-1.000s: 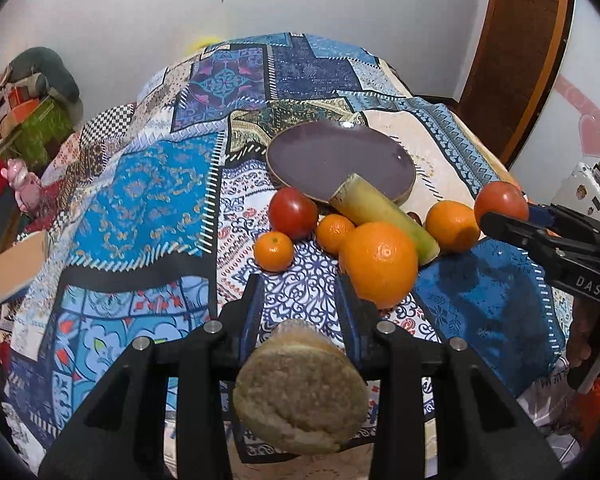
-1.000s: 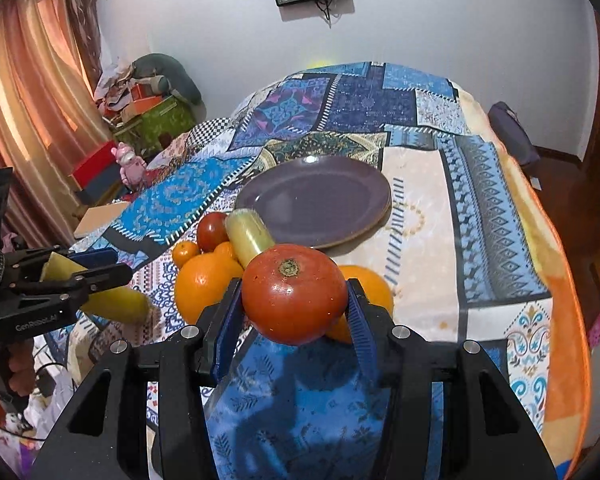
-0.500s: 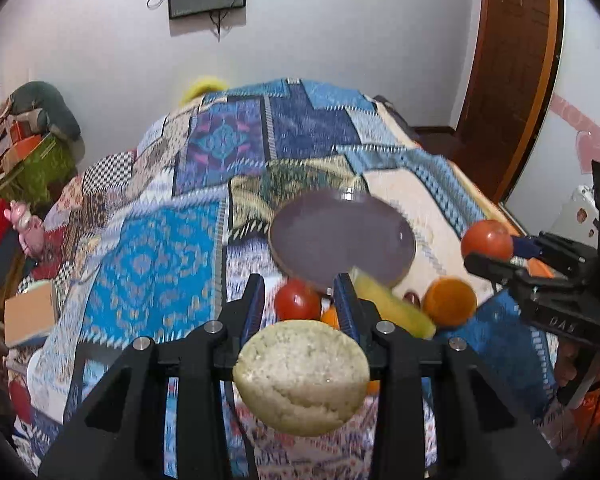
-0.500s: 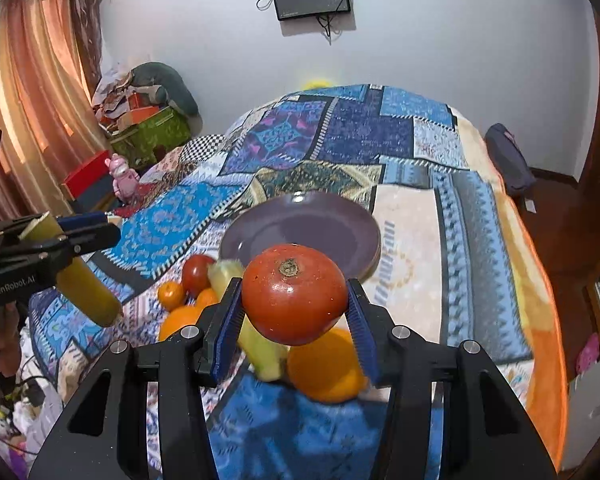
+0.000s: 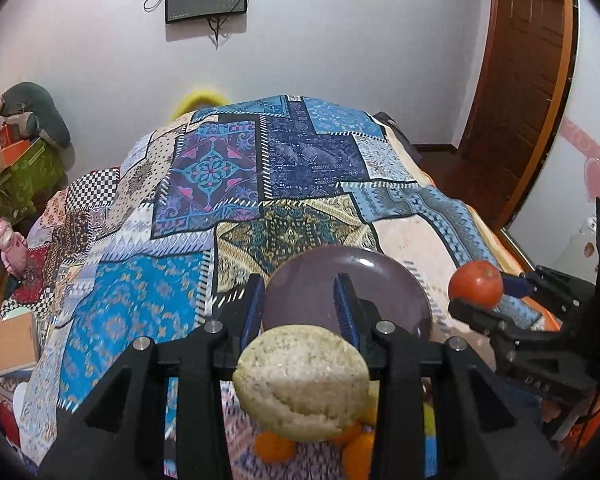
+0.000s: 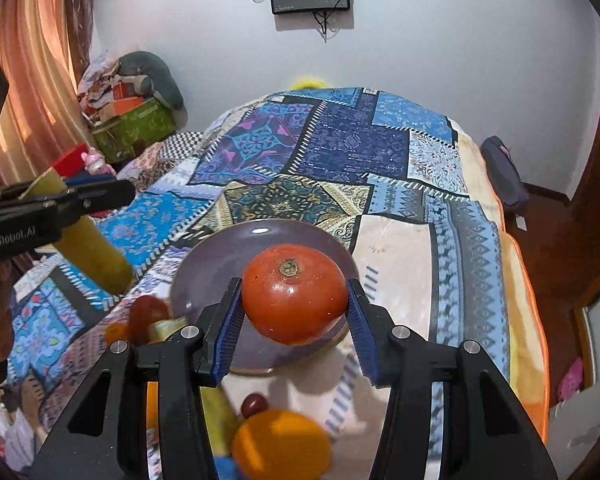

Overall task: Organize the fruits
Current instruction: 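Lower the corn onto the purple plate with the left tool while the right tool sets the tomato there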

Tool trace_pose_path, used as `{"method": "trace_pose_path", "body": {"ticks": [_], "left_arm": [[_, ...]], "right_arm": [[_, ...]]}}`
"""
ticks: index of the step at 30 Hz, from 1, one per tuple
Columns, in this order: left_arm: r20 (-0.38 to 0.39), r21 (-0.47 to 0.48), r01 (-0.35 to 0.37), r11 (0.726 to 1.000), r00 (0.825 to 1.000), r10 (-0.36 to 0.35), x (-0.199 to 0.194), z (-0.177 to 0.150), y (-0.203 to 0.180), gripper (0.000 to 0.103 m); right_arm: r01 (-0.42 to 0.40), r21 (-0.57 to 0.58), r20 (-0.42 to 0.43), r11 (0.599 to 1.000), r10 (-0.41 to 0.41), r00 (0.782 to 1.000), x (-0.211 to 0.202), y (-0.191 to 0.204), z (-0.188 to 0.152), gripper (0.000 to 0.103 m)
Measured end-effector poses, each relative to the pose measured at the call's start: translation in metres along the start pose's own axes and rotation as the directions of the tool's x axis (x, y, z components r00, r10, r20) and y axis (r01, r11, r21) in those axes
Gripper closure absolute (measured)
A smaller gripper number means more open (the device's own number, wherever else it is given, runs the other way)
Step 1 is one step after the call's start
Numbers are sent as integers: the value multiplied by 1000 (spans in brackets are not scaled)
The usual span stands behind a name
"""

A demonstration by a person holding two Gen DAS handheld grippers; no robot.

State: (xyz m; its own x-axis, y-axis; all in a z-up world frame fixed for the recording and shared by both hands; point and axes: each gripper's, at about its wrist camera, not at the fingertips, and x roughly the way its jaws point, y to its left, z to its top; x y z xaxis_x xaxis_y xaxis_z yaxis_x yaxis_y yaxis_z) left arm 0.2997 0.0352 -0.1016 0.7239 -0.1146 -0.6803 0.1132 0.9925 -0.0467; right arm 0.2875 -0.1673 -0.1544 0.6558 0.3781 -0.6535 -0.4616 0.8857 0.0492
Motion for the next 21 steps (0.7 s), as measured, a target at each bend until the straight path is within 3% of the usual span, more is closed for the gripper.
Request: {"method": "trace_pose_path", "body": {"ticks": [10, 21], "left_arm": [[-39, 12, 27, 1000, 999, -27, 62, 27, -9, 67], [-72, 41, 16, 999, 997, -13, 113, 41, -17, 67]], "right_arm": [[-11, -31, -85, 999, 8, 996, 51, -13, 15, 57], [-75, -57, -194, 996, 63, 979, 92, -15, 23, 56]]}}
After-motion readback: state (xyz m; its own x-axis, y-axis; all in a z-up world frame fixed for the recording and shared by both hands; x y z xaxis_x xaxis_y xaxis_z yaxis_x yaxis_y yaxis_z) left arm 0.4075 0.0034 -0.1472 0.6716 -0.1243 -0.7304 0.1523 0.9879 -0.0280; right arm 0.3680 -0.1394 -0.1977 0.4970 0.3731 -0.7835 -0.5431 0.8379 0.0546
